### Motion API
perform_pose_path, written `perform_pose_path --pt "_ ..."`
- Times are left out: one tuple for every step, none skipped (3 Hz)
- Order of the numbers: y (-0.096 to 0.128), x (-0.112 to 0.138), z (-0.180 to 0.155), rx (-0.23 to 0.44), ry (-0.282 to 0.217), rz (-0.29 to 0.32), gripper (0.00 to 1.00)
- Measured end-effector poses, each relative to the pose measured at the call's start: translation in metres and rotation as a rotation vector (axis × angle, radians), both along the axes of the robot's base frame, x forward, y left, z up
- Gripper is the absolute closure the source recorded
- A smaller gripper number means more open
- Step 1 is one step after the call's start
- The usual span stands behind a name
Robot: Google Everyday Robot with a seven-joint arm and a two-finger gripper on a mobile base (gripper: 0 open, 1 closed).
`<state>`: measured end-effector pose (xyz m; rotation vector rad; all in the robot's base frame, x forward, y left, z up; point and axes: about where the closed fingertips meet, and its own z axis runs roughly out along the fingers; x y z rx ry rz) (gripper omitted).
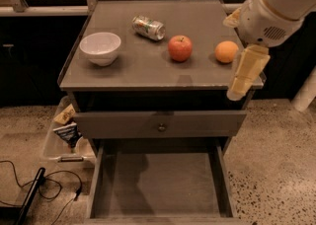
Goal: Place apple into middle drawer
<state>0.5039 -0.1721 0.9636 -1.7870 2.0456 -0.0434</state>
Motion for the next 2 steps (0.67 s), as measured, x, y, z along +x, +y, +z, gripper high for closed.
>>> perform_pose_path --pt "0.0173 0.0459 -0.0065 0.060 -0.038 0.065 0.00" --pt "0.0174 0.0460 -0.0066 0.060 -0.038 0.065 0.00"
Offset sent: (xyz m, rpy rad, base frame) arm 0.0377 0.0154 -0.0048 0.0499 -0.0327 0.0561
